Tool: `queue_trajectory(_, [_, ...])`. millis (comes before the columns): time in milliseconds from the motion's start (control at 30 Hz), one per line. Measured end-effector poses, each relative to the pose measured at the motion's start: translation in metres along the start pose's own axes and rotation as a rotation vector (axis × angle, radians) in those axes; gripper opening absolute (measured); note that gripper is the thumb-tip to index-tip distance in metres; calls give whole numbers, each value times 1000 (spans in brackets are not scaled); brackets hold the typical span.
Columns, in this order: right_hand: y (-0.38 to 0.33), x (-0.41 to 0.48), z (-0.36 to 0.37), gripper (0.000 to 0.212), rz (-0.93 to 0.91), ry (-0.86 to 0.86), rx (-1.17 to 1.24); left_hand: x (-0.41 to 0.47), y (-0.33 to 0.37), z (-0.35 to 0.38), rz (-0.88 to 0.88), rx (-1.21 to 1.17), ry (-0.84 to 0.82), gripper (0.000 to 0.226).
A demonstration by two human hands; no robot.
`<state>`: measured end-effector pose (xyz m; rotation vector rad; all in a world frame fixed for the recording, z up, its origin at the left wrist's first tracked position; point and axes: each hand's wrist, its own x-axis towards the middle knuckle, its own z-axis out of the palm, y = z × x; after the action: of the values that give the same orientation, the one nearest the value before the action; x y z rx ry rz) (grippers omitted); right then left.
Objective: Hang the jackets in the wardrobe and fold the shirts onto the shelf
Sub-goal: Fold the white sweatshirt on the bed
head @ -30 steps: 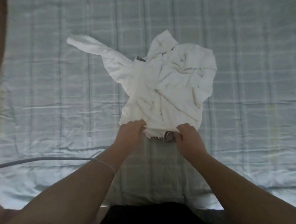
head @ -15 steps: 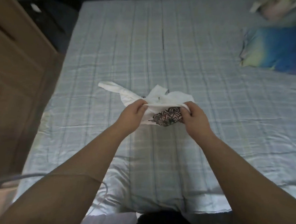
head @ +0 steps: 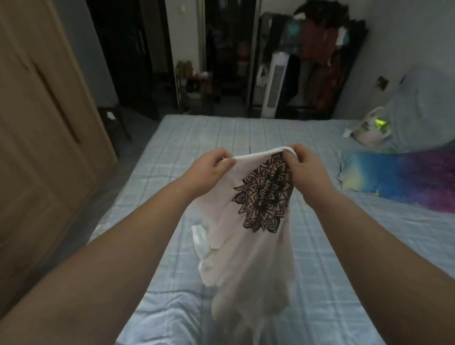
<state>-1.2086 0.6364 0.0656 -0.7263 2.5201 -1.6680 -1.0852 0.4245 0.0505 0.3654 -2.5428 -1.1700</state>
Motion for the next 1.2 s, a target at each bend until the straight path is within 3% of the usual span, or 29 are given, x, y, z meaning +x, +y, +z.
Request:
queue_trajectory(133, [-10, 7, -15, 19, -38, -29, 43, -6, 12, 5, 7, 266, -161, 38])
queue_trajectory(267, [-1, 18, -30, 16, -60, -84, 45, 3, 9, 18, -100, 396, -66, 5])
queue_trajectory(300, [2, 23, -36, 17, -56, -90, 61, 6, 10, 20, -144, 389, -33, 7])
queue_trajectory(433, [15, 54, -75, 15, -52, -94, 123, 20, 29, 33, -238, 176, 115, 27])
queue_trajectory(800, [45, 144, -159, 14, -171, -105, 123, 100, 136, 63, -154, -51, 487, 19])
queue_trajectory(1000, [47, 171, -166, 21, -188, -113, 69, 116, 137, 64, -179, 6, 460, 16])
queue_trajectory(1200, [52, 175, -137, 21, -184, -98, 47, 119, 141, 55, -234, -352, 331, 28])
